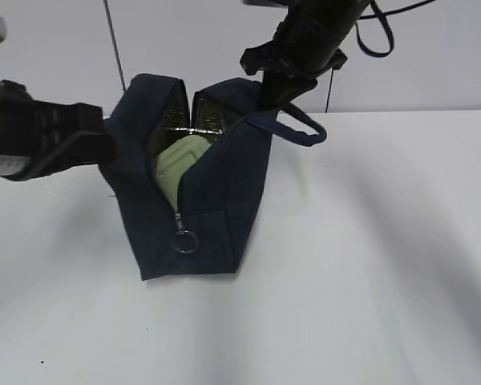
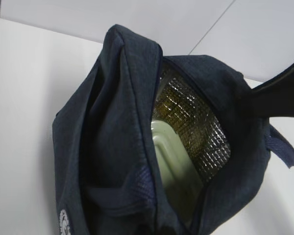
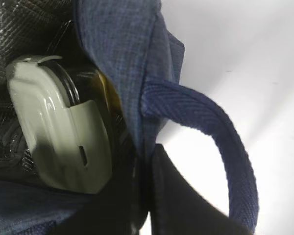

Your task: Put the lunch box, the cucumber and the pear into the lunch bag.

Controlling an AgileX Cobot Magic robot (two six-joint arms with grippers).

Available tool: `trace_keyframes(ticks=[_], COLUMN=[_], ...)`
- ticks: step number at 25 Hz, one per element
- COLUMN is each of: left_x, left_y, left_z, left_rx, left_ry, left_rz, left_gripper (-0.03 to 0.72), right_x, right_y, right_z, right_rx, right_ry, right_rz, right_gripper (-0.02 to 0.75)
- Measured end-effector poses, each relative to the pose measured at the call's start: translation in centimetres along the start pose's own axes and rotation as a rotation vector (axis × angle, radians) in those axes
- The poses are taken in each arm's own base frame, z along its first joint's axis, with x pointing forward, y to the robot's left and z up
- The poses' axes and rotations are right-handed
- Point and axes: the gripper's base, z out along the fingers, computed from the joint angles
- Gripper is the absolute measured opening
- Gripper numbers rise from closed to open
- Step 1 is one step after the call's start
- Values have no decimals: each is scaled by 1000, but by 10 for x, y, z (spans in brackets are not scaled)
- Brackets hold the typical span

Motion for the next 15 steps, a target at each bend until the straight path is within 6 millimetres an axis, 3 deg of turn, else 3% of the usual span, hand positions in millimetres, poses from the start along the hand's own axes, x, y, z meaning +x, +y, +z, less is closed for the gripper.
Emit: trace_keyframes(ticks=[6, 15], left_x=[-8, -1], left_y=[-16, -17], left_z=[28, 43], left_rx=[44, 67], left_ry=[44, 112], left_rz=[24, -29], left_gripper=[-13, -13], right_x=[8, 23], right_y=[-5, -10], right_z=[-13, 5], right_rx=[90, 88], right_ry=[23, 102], right_rz=[5, 29], right_gripper=[8, 41])
